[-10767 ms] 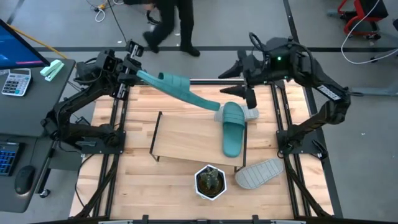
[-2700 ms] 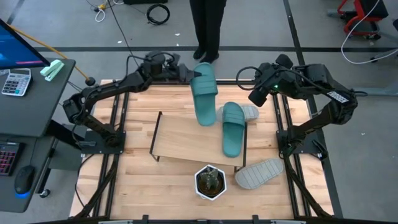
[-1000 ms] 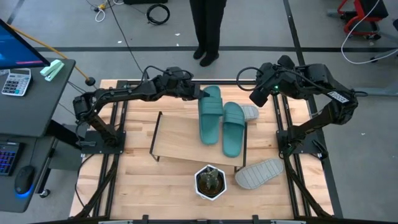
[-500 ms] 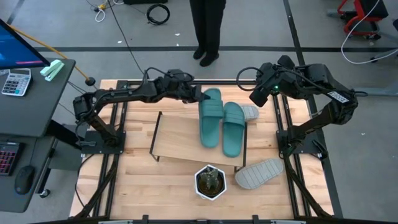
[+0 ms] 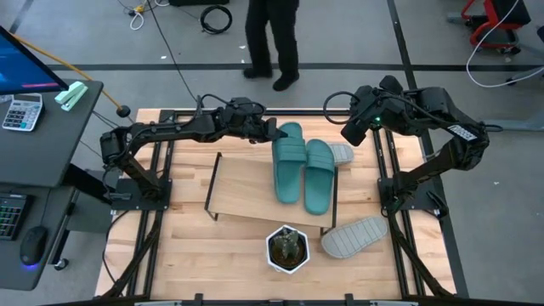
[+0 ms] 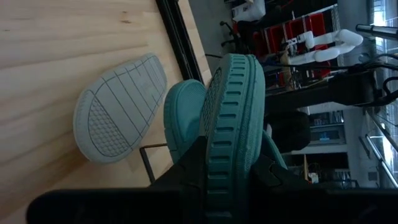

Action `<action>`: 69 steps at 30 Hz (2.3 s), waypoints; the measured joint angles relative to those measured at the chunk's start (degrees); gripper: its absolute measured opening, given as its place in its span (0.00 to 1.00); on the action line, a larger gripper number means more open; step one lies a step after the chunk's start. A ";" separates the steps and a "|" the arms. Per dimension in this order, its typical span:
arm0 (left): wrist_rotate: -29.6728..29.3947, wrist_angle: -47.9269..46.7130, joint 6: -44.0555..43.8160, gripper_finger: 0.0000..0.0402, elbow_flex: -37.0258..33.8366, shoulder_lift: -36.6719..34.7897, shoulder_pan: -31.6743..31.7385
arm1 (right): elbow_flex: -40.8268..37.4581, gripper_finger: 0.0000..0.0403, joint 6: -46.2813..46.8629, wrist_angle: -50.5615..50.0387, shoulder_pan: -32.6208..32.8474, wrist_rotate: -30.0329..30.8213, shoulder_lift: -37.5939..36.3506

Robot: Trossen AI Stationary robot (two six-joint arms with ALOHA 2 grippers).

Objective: Pick and place slides into the shelf
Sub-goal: Put the green slide on the shelf

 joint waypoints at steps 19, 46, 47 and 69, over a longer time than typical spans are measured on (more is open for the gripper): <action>-2.29 -2.33 0.33 0.15 -0.01 0.00 -2.05 | 0.00 0.49 -0.09 0.00 0.00 0.00 0.00; -2.79 -2.53 0.88 0.17 0.00 0.00 -2.03 | 0.00 0.49 -0.07 0.02 0.00 0.00 0.00; -2.80 -2.53 0.93 0.17 0.00 0.00 -2.05 | 0.00 0.49 -0.08 0.00 0.00 -0.02 0.00; -3.46 -2.15 1.08 0.51 0.00 0.00 -2.12 | 0.00 0.49 -0.07 0.00 0.00 -0.02 0.00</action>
